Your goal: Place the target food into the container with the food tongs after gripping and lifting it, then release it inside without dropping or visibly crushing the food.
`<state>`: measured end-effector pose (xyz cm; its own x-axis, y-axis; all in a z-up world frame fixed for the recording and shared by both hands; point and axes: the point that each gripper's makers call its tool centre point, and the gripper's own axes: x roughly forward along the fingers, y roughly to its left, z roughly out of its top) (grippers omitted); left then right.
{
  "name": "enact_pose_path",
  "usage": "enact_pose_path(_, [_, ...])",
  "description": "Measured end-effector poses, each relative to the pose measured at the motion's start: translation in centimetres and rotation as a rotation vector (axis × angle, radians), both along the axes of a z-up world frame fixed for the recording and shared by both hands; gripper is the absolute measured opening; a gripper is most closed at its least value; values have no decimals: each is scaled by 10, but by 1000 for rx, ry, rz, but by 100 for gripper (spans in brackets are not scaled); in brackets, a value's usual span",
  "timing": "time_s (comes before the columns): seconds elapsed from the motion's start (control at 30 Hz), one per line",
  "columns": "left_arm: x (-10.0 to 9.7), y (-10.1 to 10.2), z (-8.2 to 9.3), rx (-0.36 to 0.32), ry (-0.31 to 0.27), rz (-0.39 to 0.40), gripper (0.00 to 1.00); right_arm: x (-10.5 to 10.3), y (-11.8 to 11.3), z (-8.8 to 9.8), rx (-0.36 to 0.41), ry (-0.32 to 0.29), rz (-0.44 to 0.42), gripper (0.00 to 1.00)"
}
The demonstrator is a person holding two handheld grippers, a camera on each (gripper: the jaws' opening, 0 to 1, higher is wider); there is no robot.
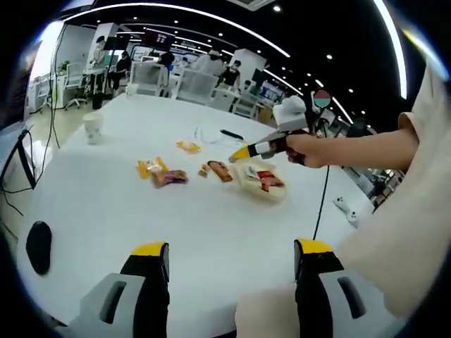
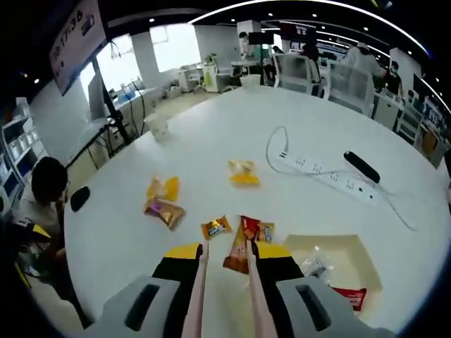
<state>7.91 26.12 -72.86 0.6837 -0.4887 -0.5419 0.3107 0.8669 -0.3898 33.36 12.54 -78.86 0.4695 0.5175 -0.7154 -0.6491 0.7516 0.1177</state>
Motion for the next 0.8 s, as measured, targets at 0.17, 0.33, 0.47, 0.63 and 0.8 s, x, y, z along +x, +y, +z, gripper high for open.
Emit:
enact_pose_path(0.17, [4,5,0,7,3,-2,71,2,0,-4,-22,-3,0,28])
enact_pose_path(0.33, [7,6,-2,7,12,-6,71,5,0,-10,-12,12,-34,28])
enact_pose_path(0.47, [7,6,-2,8,18,-7,71,5,2,-14,-23,18,-26,28])
enact_pose_path(0.63, [7,6,-4,8,30,-3,71,7,4,-21,-20,33,-29,28])
enact_pose_path(0.8, [7,5,-4,8,36,3,71,10,2,-27,-17,46,-38,28])
